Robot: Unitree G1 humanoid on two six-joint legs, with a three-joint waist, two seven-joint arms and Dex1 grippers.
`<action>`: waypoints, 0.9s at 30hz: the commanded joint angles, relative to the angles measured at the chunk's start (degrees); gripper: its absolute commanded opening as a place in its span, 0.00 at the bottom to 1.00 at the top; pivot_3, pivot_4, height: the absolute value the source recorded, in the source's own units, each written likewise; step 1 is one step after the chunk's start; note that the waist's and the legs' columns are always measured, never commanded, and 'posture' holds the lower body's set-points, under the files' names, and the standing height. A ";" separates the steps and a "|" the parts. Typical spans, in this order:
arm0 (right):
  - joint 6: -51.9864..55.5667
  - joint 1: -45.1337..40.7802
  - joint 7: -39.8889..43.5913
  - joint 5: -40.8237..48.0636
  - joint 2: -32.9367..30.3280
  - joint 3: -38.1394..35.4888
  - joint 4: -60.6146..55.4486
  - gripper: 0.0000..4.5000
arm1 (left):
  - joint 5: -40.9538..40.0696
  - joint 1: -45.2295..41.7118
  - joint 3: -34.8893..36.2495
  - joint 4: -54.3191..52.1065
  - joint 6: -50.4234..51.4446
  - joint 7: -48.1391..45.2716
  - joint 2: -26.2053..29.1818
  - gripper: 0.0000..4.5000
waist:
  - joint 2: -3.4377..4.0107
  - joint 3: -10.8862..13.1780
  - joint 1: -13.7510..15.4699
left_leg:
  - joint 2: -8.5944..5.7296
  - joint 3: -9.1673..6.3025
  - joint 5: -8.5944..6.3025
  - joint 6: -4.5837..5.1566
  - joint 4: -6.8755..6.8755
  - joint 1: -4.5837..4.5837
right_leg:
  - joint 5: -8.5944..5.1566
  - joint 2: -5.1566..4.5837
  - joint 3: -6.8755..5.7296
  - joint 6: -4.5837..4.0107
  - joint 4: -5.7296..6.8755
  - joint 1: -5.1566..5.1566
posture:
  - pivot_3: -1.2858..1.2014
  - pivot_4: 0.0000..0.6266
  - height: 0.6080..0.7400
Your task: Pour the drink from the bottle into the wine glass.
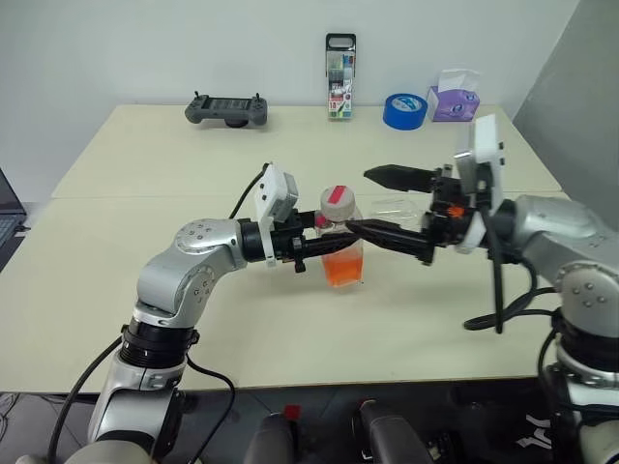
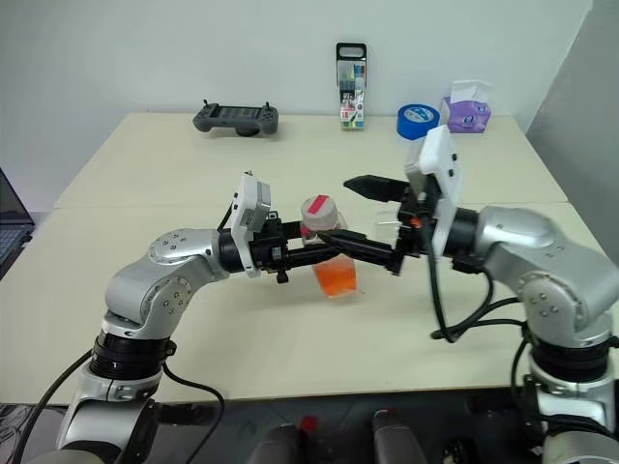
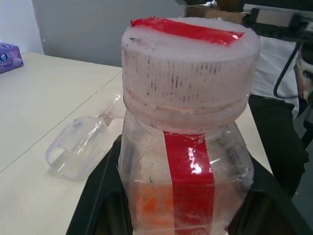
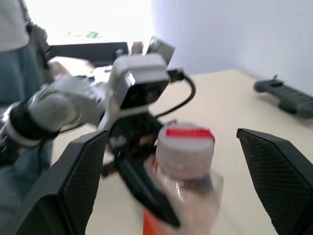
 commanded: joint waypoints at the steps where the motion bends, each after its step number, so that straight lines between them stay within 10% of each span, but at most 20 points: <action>1: -2.21 0.30 -7.03 -4.74 3.16 3.73 -2.50 0.99 | 0.16 -1.93 0.14 -0.70 -1.61 -0.30 -0.41 0.40 | 0.00 0.00 0.00 | 0.02 0.02 0.00 0.00 -0.01 -0.02 | 0.00 -0.01 0.00 0.00 -0.03 -0.01 | 0.52 0.24 1.00; 27: -5.58 5.41 -4.43 -5.41 -2.94 0.40 -2.57 0.99 | 0.02 -1.76 1.09 -1.57 -0.24 -1.48 2.25 0.40 | 0.00 0.00 0.01 | -0.01 0.11 -0.01 0.01 0.03 -0.11 | 0.00 -0.13 0.01 0.00 -0.05 -0.06 | 0.52 0.24 1.00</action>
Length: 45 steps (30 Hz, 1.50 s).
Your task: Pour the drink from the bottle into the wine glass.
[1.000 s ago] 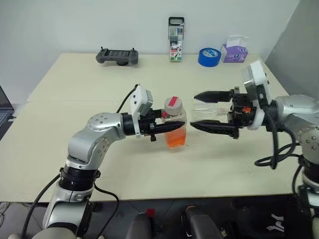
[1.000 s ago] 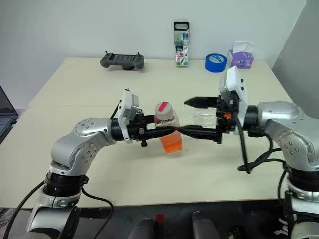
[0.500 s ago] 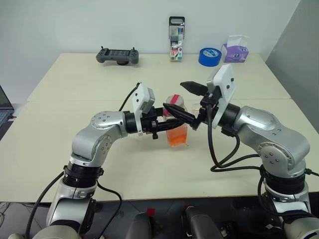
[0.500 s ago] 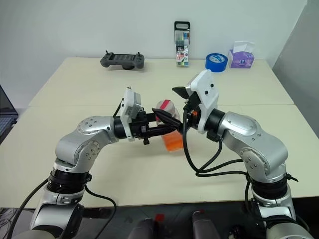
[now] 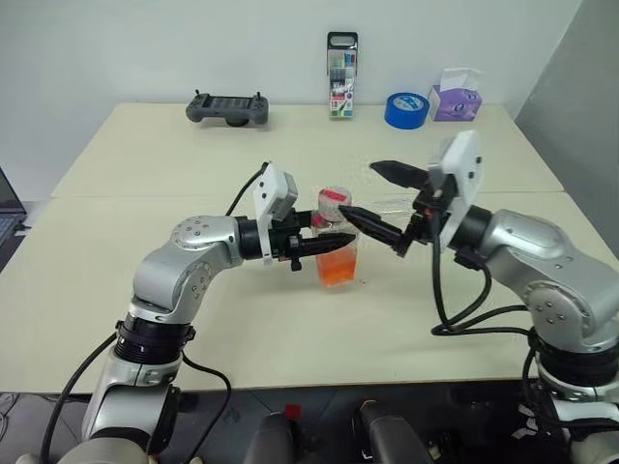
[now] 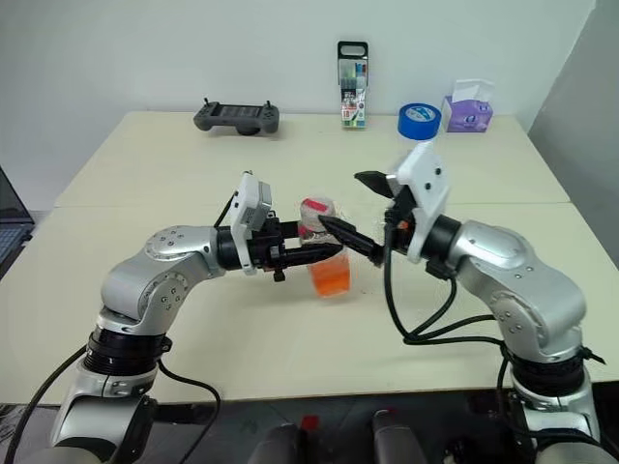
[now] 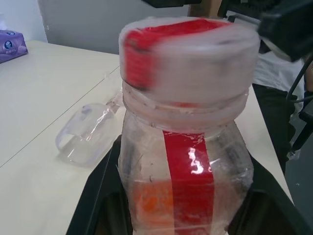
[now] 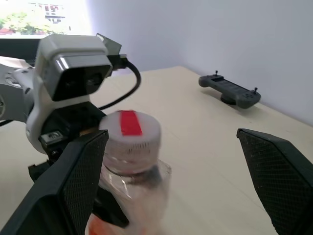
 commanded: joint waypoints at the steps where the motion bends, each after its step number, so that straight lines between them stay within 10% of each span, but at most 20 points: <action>1: 0.33 0.29 1.66 2.67 -1.34 -1.83 -2.64 0.99 | -0.84 -0.96 1.38 -1.84 -1.40 -0.35 0.08 0.40 | 0.00 0.00 -0.05 | 0.01 0.00 0.00 0.00 0.00 0.00 | 0.00 0.00 0.00 0.00 0.00 0.00 | 0.52 0.24 1.00; 23: -3.30 -4.23 2.43 2.50 6.59 6.41 3.33 0.99 | -1.21 -0.54 1.49 -3.49 -0.53 -0.19 0.69 0.40 | 0.00 0.00 -0.48 | 0.00 -0.01 0.00 0.00 0.01 -0.05 | 0.00 -0.01 -0.01 0.00 -0.05 0.00 | 0.52 0.24 1.00; 32: -4.44 -4.33 3.67 1.77 7.25 6.20 4.91 0.42 | -1.25 -0.55 1.72 -3.55 -0.33 0.13 0.96 0.40 | 0.00 0.00 -0.56 | 0.01 -0.05 0.00 0.00 0.00 -0.03 | 0.00 0.01 -0.01 0.00 0.00 0.00 | 0.52 0.24 1.00; 45: -8.35 -14.20 13.66 3.28 1.32 1.58 13.23 0.41 | -1.59 0.56 1.73 -4.66 -0.12 -0.04 1.34 0.40 | 0.01 0.01 -0.66 | 0.00 0.01 0.00 0.01 0.00 0.00 | 0.00 0.00 -0.07 0.00 -0.06 0.00 | 0.52 0.24 1.00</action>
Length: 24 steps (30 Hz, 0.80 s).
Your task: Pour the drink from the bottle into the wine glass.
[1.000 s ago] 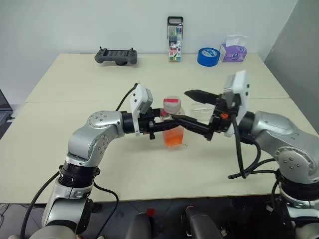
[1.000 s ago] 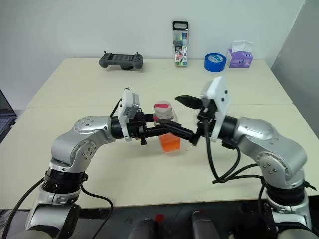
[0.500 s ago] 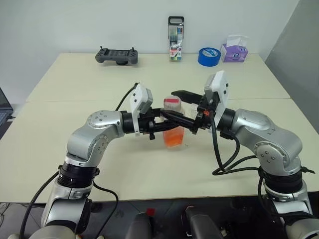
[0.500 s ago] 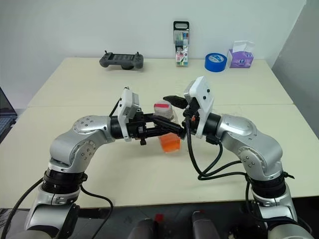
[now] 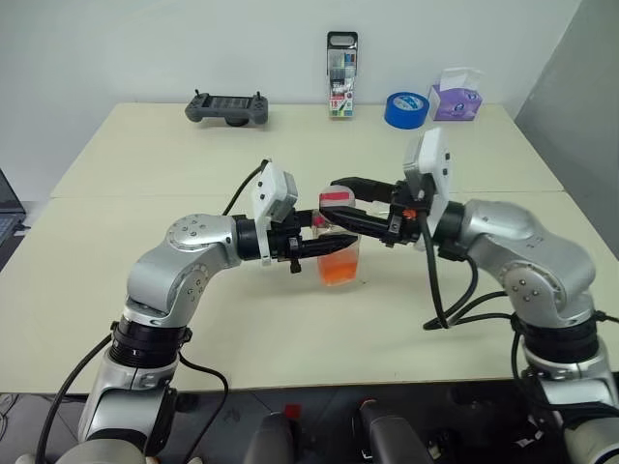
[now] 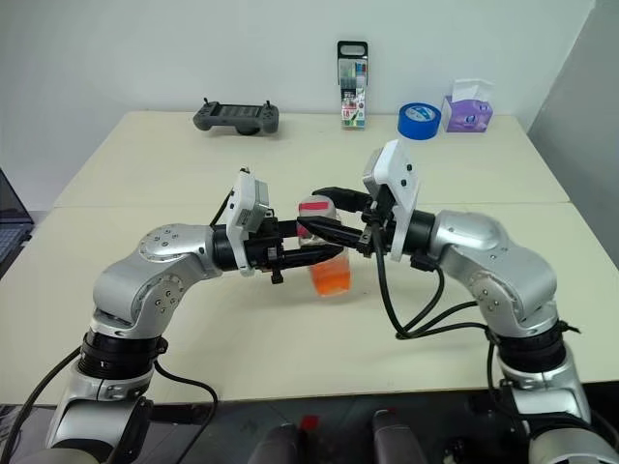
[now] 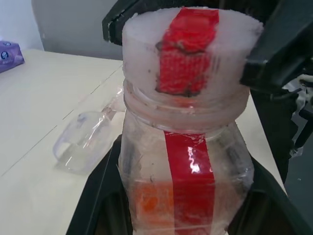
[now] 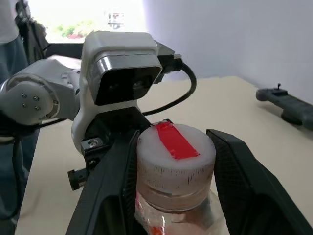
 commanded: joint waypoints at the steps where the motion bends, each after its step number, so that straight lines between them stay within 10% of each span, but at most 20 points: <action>1: 3.82 -5.81 -3.84 6.24 2.09 -8.50 3.47 0.41 | -0.87 0.18 1.28 -0.47 0.29 0.08 0.74 0.40 | 0.00 0.00 -0.14 | 0.02 -0.01 0.00 0.00 0.01 0.02 | 0.00 0.00 0.01 0.00 0.04 0.01 | 0.52 0.24 1.00; 9: 20.12 -4.74 -19.41 25.75 6.21 -17.36 1.58 0.41 | -1.38 0.37 1.63 -0.63 0.34 0.68 1.00 0.40 | 0.03 0.01 -0.05 | 0.02 -0.15 0.00 0.00 -0.03 -0.12 | 0.17 -0.04 0.04 -0.29 0.06 -0.05 | 0.52 0.24 1.00; 17: 2.65 5.60 -13.59 3.95 -2.89 -11.49 -6.40 0.41 | -1.42 0.29 1.24 -0.46 0.08 0.67 0.90 0.40 | 0.02 0.01 0.00 | -0.01 -0.11 0.00 0.00 0.01 -0.17 | 0.00 -0.05 0.03 0.00 -0.04 -0.05 | 0.52 0.24 1.00; 24: 3.94 37.08 -31.52 -9.30 0.63 -15.62 -14.55 0.41 | -1.82 1.20 1.53 -1.32 0.19 1.00 1.55 0.40 | -0.02 -0.02 1.02 | 0.00 -0.15 0.00 -0.02 -0.06 -0.21 | -0.02 -0.05 0.05 0.02 -0.05 -0.07 | 0.52 0.24 1.00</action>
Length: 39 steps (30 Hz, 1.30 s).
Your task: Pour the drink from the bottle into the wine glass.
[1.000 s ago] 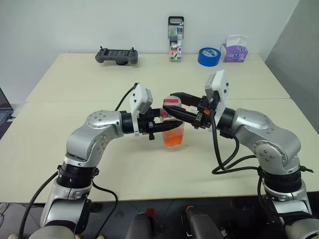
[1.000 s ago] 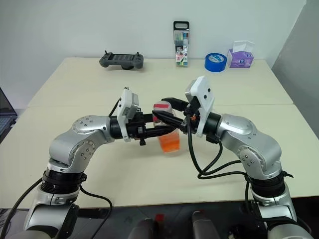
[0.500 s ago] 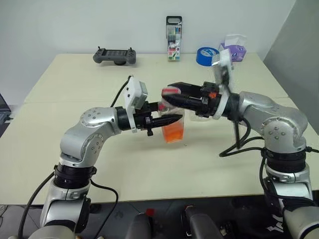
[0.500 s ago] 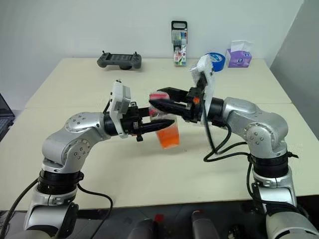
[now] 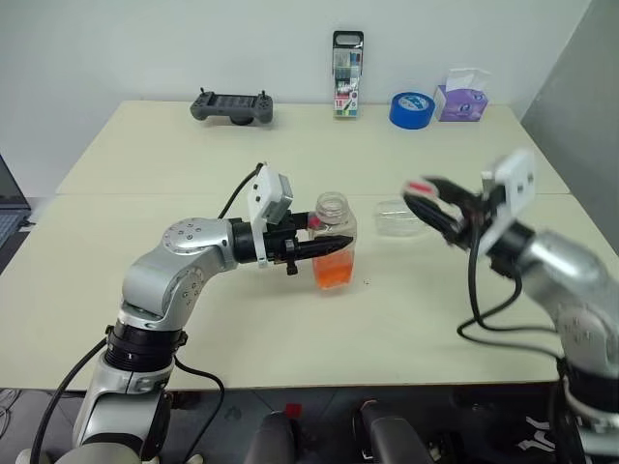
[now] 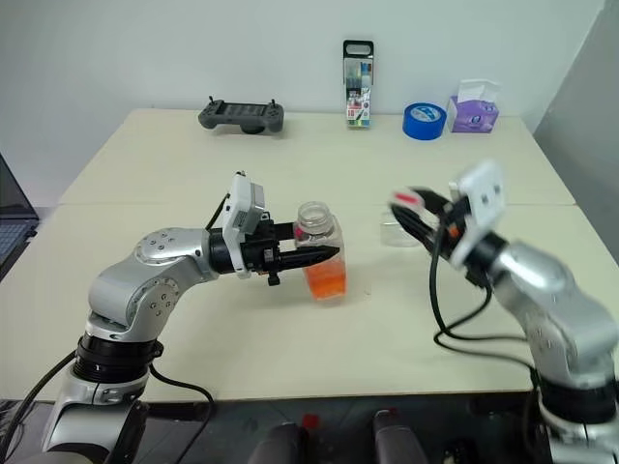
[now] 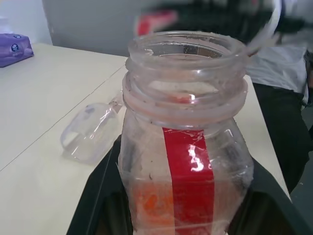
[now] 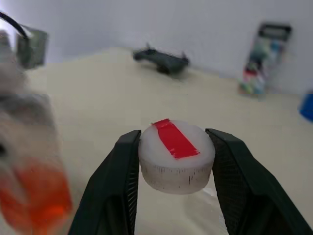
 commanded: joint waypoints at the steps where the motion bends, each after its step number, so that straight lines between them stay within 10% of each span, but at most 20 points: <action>1: -0.21 9.57 -8.74 -6.07 5.10 0.60 -2.65 0.41 | -0.78 -0.36 1.30 -2.29 -0.68 0.01 0.21 0.40 | 0.00 0.00 0.05 | 0.01 0.00 0.00 0.00 0.03 0.01 | -0.01 0.00 0.00 0.01 0.02 0.00 | 0.52 0.24 1.00; 11: -17.63 13.96 -17.15 -19.36 20.83 4.73 17.91 0.41 | -0.78 -2.04 0.72 -1.52 -0.41 0.34 -0.96 0.40 | -0.03 -0.04 -1.40 | 0.00 0.30 0.01 -0.01 -0.02 0.49 | -0.01 0.14 0.24 -0.01 0.16 0.17 | 0.52 0.24 1.00; 19: -18.77 15.15 -15.45 -19.88 21.76 4.22 17.22 0.99 | -0.73 -2.18 0.93 -1.40 -0.36 0.23 -0.66 0.40 | -0.04 -0.04 -1.26 | 0.01 0.25 0.01 -0.01 0.00 0.46 | -0.01 0.09 0.29 -0.01 0.13 0.20 | 0.52 0.24 1.00; 25: -15.75 17.80 -9.86 -18.38 15.20 2.31 6.57 0.99 | -0.57 -1.18 1.44 -1.63 -0.36 0.95 -0.40 0.40 | -0.04 -0.04 -0.73 | -0.05 0.25 0.01 -0.01 0.02 0.40 | -0.01 0.04 0.29 0.00 0.09 0.19 | 0.52 0.24 1.00; 32: -8.36 17.51 10.81 7.80 -1.26 -10.20 -11.28 0.99 | 1.34 -0.17 5.10 1.36 -2.10 4.58 1.01 0.40 | -0.01 -0.02 -1.16 | -0.04 0.24 0.00 0.00 0.00 0.45 | -0.01 0.10 0.23 0.01 0.11 0.20 | 0.52 0.24 1.00; 39: 2.81 -7.36 10.12 29.49 -10.98 -7.42 -7.17 0.99 | 7.63 -0.54 8.70 5.60 -4.92 14.79 0.32 0.40 | -0.08 0.01 -1.21 | -0.11 0.14 -0.01 0.02 -0.03 0.49 | -0.01 0.24 0.15 -0.01 0.08 0.27 | 0.52 0.24 1.00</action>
